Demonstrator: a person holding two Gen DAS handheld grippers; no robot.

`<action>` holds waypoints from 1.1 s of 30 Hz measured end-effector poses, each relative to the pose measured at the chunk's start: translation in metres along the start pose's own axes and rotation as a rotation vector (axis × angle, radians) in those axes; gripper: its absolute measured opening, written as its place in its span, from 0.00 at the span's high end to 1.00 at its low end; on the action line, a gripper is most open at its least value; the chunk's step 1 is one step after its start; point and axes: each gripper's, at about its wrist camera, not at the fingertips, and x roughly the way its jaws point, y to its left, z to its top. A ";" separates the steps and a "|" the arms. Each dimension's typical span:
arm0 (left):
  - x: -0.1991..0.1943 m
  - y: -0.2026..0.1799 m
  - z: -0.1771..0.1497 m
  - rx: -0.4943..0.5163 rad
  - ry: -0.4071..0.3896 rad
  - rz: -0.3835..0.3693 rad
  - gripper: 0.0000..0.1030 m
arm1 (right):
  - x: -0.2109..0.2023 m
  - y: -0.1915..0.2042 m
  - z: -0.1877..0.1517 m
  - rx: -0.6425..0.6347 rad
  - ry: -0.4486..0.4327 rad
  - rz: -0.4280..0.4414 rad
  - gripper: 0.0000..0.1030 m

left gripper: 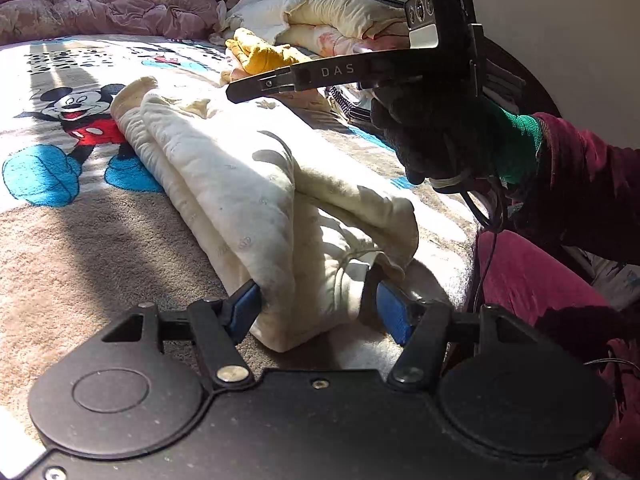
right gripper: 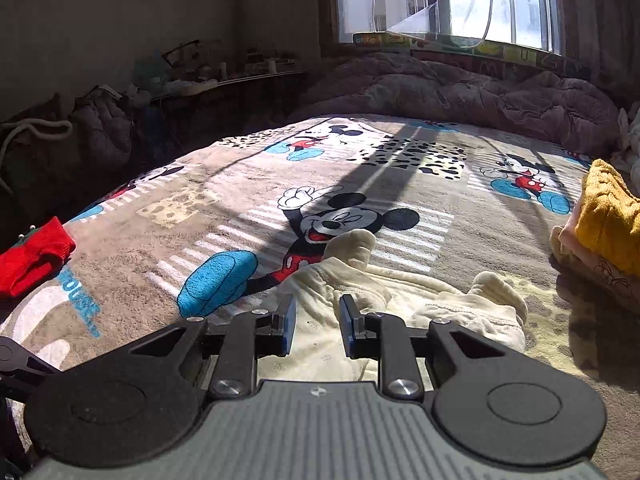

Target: Fold clothes

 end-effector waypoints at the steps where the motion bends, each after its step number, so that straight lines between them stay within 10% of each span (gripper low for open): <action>1: 0.001 0.000 0.001 -0.010 -0.008 -0.011 0.40 | -0.001 0.007 -0.003 -0.027 0.017 0.025 0.75; 24: 0.030 0.008 -0.005 -0.145 0.018 -0.089 0.40 | 0.024 0.016 -0.015 -0.045 0.094 0.048 0.77; 33: -0.006 -0.007 -0.006 0.119 0.018 0.004 0.35 | 0.055 0.014 -0.013 -0.118 0.219 0.023 0.77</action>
